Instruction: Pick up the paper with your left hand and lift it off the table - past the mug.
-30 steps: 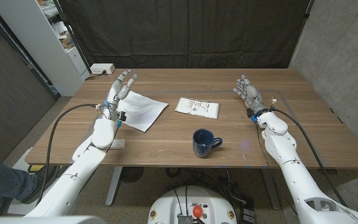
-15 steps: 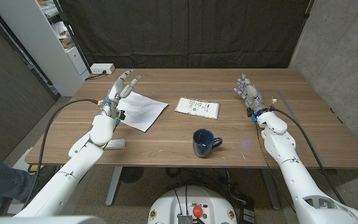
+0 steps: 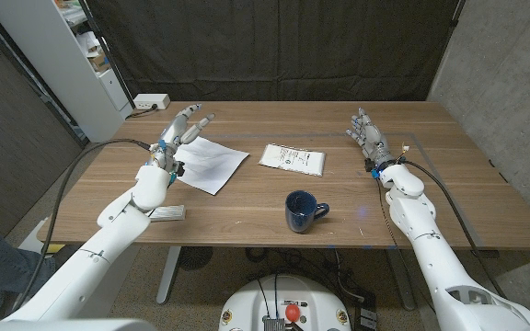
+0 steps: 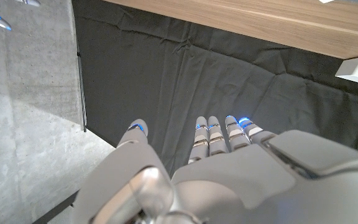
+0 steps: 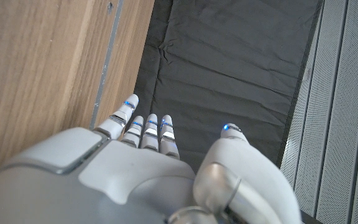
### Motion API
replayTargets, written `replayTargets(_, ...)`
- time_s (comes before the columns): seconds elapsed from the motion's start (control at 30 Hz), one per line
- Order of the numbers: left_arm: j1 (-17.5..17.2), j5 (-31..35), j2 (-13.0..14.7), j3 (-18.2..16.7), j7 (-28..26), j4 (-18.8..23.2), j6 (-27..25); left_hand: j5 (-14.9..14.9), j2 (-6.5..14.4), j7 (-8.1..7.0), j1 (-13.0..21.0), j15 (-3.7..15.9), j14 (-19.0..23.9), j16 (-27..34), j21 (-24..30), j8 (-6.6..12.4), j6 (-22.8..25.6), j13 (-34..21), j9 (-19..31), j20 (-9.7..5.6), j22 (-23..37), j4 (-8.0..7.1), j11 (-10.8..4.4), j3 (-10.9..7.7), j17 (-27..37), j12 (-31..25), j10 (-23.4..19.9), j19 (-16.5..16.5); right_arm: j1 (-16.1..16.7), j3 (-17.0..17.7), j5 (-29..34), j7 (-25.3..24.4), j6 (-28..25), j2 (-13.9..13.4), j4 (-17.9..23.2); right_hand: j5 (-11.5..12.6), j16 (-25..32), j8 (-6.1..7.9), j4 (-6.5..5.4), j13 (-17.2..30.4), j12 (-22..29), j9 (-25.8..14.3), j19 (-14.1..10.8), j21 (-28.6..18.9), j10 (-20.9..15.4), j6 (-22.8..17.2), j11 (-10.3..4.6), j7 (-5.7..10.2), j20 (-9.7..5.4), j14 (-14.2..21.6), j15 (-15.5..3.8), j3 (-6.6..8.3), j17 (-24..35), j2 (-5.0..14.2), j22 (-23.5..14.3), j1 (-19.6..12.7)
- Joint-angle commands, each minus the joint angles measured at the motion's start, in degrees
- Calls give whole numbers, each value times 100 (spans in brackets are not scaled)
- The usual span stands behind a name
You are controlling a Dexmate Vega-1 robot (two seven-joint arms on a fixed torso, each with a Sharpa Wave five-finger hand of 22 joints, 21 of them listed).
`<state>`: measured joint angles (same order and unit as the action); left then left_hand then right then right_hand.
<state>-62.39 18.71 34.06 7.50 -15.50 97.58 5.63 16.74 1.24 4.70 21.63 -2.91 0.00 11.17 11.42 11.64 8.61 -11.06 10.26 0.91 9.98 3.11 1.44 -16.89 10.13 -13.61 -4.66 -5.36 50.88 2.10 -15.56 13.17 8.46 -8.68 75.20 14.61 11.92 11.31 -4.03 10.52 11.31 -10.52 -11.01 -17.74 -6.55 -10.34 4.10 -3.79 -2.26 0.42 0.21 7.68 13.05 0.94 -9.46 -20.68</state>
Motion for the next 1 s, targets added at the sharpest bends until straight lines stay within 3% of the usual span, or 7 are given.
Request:
replayTargets(0.03, -116, 365, 309, 60, 103, 392, -580, 30, -18, -3, 101, -6, -40, -26, -10, -9, -13, -26, 15, 13, 29, 55, 14, -20, 20, 30, 28, -44, -52, -5, 28, -13, 31, 49, -61, 25, 9, -7, 19, 24, -5, -31, -36, 36, -34, -38, -7, 38, -13, 26, 20, -3, -4, 20, -23, 13)
replayTargets(0.57, -199, 658, 493, 194, 159, 645, -1089, 20, -93, 60, 258, -139, -109, -53, -41, -36, -76, -29, 19, 163, 28, 209, 78, -32, 23, 71, 79, -134, -37, -11, 40, -27, -25, 56, -26, 29, -1, -9, 28, 25, -14, -32, -25, 91, -13, -35, 33, 35, -10, 5, 26, -10, -11, 27, -25, 20)
replayTargets(0.63, -218, 763, 504, 230, 133, 710, -1221, 20, -108, 49, 287, -155, -148, -64, -52, -34, -75, -29, 19, 221, 28, 236, 57, -34, 24, 73, 74, -171, -35, -9, 37, -23, -22, 57, -32, 29, -3, -8, 29, 25, -17, -32, -27, 95, -5, -36, 36, 33, -12, 1, 35, -11, -11, 27, -25, 21)
replayTargets(0.7, -238, 828, 528, 252, 149, 773, -1335, 21, -163, 12, 394, -254, -131, -43, -19, -30, -60, -29, 21, 565, 37, 336, -55, -38, 26, 68, 25, -135, -28, -3, 32, -24, -17, 62, -35, 29, -3, -7, 30, 26, -18, -32, -23, 103, -1, -39, 30, 32, -7, -1, 36, -11, -12, 29, -25, 22)
replayTargets(0.77, -264, 864, 542, 260, 133, 814, -1392, 22, -175, -12, 425, -283, -124, -38, 1, -23, -38, -30, 21, 702, 41, 363, -39, -41, 26, 69, 15, -95, -21, 4, 21, -11, -8, 63, -39, 30, -4, -7, 31, 26, -18, -32, -13, 111, -1, -38, 32, 32, -1, -4, 40, -12, -12, 30, -25, 22)
replayTargets(1.0, -334, 995, 600, 295, 132, 949, -1614, 26, -198, -16, 463, -248, -156, -46, 3, -26, -35, -30, 22, 777, 48, 396, -37, -40, 28, 90, 54, -99, 15, 23, 11, -5, -8, 51, -6, 31, -11, -6, 34, 27, -17, -32, -6, 133, 2, -41, 36, 39, 3, -24, 42, -13, -14, 34, -26, 24)
